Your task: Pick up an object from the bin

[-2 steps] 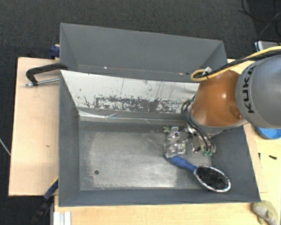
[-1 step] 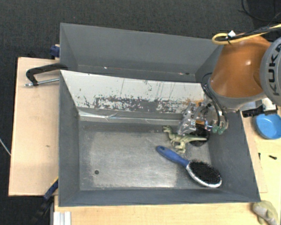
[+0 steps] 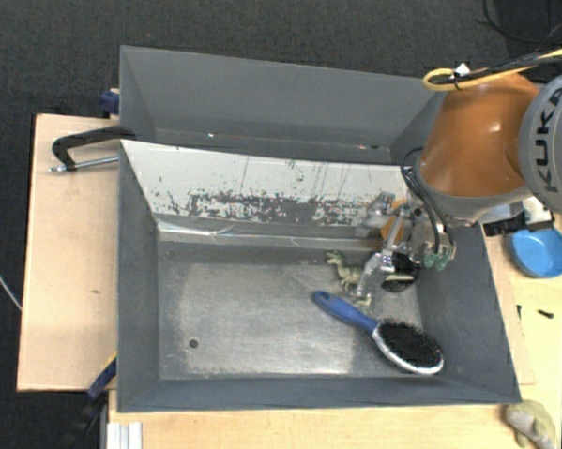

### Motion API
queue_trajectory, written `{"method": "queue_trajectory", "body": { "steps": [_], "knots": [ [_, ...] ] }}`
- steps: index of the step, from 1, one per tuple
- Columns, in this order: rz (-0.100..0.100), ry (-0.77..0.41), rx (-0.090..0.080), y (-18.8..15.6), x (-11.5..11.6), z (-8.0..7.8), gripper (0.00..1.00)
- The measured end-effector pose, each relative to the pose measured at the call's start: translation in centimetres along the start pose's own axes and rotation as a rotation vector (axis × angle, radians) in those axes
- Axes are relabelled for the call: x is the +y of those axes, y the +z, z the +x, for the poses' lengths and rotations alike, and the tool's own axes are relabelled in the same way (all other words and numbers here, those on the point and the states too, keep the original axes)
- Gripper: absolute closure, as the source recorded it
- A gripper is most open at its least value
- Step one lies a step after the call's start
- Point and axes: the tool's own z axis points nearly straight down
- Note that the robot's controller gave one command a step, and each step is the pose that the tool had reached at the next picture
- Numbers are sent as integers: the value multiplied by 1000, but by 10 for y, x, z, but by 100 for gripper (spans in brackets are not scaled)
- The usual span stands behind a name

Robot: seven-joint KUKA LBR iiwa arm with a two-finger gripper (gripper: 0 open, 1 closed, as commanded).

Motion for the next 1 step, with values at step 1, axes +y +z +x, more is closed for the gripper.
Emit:
{"method": "queue_trajectory", "body": {
  "steps": [1],
  "knots": [
    [0, 36, -1, 119, 18, 52, 0]
  ]
}}
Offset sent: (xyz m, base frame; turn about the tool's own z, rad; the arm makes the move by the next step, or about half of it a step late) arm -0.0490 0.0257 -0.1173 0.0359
